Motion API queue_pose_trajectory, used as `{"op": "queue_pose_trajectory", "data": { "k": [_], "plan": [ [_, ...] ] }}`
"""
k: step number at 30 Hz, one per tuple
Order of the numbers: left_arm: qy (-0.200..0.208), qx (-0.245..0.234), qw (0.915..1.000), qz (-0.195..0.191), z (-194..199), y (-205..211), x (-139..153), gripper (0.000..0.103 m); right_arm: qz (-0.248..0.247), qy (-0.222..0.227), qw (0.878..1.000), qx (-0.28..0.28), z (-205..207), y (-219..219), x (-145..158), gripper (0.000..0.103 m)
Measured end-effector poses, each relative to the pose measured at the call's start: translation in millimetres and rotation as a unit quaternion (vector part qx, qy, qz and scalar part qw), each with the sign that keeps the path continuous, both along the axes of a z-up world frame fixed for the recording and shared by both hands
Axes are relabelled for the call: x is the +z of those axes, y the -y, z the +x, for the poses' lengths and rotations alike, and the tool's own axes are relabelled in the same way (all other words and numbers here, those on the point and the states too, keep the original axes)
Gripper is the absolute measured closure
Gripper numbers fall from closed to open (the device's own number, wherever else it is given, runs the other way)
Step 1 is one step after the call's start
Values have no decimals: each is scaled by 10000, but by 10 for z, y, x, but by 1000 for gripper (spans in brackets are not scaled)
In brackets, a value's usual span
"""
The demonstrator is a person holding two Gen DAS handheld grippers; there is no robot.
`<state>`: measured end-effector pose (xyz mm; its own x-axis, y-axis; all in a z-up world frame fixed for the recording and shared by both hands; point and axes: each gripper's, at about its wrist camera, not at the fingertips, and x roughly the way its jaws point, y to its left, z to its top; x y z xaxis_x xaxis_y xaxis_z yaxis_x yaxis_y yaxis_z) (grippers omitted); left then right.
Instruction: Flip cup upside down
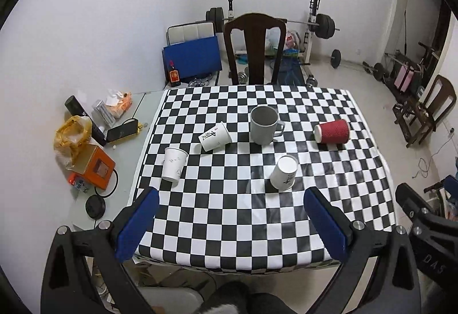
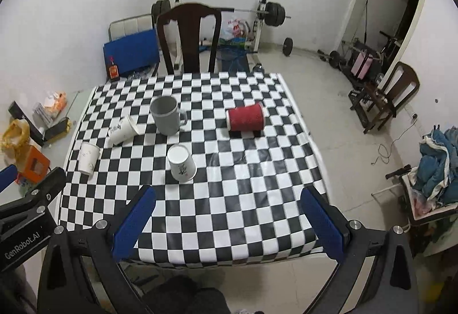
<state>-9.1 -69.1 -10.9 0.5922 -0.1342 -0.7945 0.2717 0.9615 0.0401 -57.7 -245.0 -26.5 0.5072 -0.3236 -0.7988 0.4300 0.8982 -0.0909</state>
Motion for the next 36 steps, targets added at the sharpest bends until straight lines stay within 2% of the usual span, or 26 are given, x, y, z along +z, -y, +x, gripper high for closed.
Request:
{"op": "queue_pose_trajectory", "data": {
  "k": [4,10,36],
  "plan": [
    [-29,35,9999,-96,-88,-19,130,0,-65,107,9999,28,-118,3,257,1],
    [16,100,9998,-145,-160,-16,254,0,-221,268,9994,-20,-246,10,483,1],
    [132,317,9994,-89,-73,-153,360,0,-159,353,9992,76,-250,-75,652,1]
  ]
}}
